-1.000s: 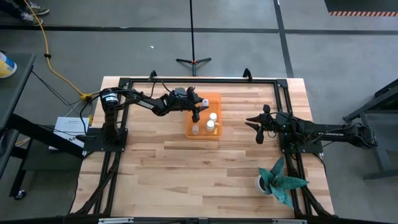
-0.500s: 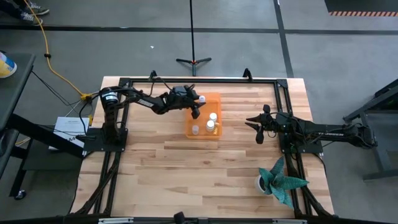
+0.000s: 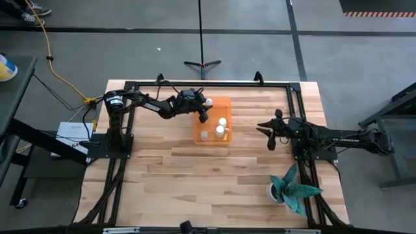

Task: Pick and place pill bottles into a basket
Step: Put the transparent plastic medicine bottle into the orange bin, then return to Home Position

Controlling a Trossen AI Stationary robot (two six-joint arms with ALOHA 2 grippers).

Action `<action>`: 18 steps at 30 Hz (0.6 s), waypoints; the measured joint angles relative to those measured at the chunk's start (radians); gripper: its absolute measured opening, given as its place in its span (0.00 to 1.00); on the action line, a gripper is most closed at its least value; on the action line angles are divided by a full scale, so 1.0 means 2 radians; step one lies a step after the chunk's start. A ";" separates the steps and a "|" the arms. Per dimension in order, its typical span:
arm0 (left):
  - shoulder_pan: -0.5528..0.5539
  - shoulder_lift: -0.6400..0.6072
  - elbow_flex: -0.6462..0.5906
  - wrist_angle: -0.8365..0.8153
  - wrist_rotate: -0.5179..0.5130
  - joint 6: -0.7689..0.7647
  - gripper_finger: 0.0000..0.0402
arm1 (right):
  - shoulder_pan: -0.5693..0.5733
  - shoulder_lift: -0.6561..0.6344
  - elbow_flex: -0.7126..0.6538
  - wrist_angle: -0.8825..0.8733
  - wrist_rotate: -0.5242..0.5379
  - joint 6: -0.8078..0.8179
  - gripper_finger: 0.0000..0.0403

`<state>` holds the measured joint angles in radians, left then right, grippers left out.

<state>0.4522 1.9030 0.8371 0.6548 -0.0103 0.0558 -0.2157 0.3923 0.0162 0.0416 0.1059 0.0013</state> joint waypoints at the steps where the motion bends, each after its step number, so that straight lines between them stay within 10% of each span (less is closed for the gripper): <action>1: 0.000 0.000 0.000 0.000 0.004 0.000 0.49 | 0.000 0.000 0.000 0.000 0.000 0.000 0.19; 18: 0.000 -0.033 -0.002 0.000 0.027 -0.001 0.69 | 0.000 0.000 0.000 0.000 0.001 0.000 0.19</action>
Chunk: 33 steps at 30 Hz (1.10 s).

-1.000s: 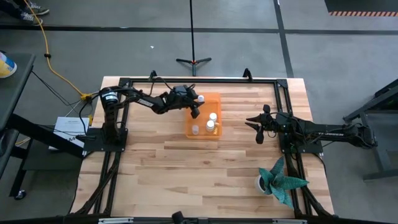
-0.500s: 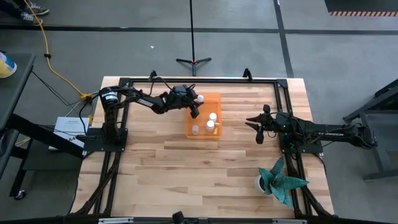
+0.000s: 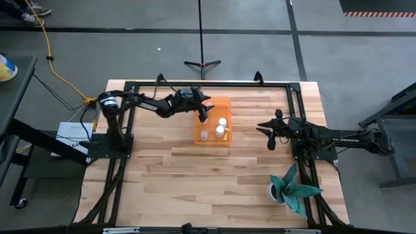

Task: Pick and place pill bottles into a basket
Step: Return to Home Position

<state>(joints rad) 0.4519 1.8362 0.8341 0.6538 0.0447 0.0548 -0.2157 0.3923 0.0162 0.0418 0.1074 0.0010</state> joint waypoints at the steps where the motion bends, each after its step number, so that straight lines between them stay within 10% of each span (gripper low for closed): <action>1: 0.000 -0.013 0.000 0.001 0.011 0.000 0.69 | 0.000 0.000 0.000 0.000 0.002 0.000 0.19; 6: -0.004 -0.076 -0.005 -0.012 0.156 0.004 0.58 | 0.000 0.000 0.000 0.000 0.007 0.001 0.19; 13: -0.006 -0.144 -0.111 0.005 0.243 -0.012 0.08 | 0.000 0.000 0.000 -0.003 0.008 0.009 0.19; 22: -0.097 -0.308 -0.301 0.106 0.097 -0.069 0.16 | 0.000 0.000 0.000 -0.002 0.020 0.010 0.19; 33: -0.174 -0.553 -0.392 0.004 -0.013 -0.090 0.11 | 0.000 0.000 0.000 -0.001 0.020 0.012 0.19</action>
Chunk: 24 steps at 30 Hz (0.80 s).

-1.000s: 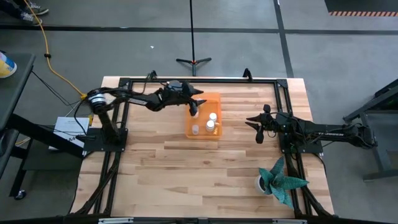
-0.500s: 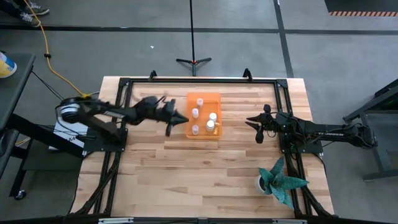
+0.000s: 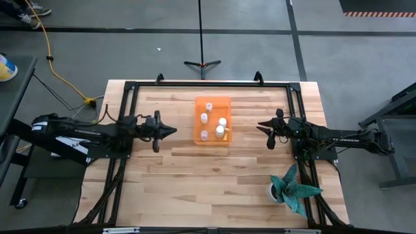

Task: Pick and place pill bottles into a basket
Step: Return to Home Position

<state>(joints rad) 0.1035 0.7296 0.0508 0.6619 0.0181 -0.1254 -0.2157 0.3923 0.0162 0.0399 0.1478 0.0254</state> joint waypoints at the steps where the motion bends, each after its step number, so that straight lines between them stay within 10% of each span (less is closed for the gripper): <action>1: -0.007 -0.017 0.000 -0.028 -0.018 -0.002 0.12 | 0.000 0.000 0.000 0.000 0.000 0.000 0.19; 24: -0.235 -0.283 -0.001 -0.319 -0.280 0.019 0.06 | 0.000 -0.020 0.000 0.140 -0.147 -0.012 0.19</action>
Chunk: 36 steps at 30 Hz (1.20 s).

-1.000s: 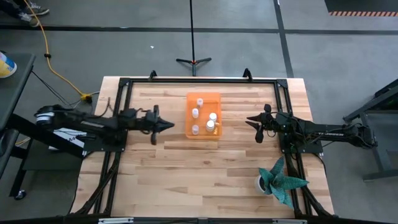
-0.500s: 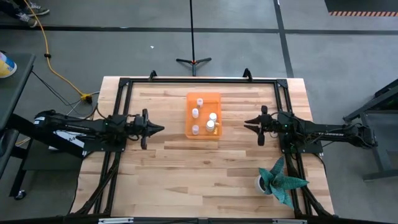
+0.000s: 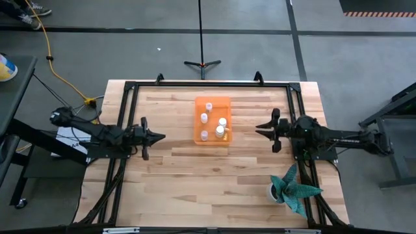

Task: Pick and place pill bottles into a basket
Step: Return to Home Position

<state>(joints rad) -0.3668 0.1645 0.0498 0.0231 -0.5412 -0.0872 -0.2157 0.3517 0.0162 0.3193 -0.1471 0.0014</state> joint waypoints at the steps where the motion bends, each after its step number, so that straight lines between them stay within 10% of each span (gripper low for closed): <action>1: -0.009 -0.003 0.000 -0.005 -0.014 -0.003 0.07 | 0.000 -0.007 0.000 -0.001 0.000 0.001 0.19; 16: -0.106 -0.008 -0.018 0.020 -0.137 -0.013 0.11 | 0.000 -0.160 0.000 -0.139 0.026 0.001 0.19; 32: -0.079 -0.009 -0.019 0.052 -0.149 0.003 0.06 | 0.000 -0.173 0.001 -0.153 0.051 -0.013 0.19; 36: -0.022 -0.010 -0.019 0.057 -0.072 0.037 0.06 | 0.000 -0.173 0.000 -0.153 0.057 -0.013 0.19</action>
<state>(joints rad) -0.4107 0.1448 0.0120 0.1378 -0.6854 -0.0136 -0.2157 0.0063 0.0170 0.0135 -0.0327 -0.0244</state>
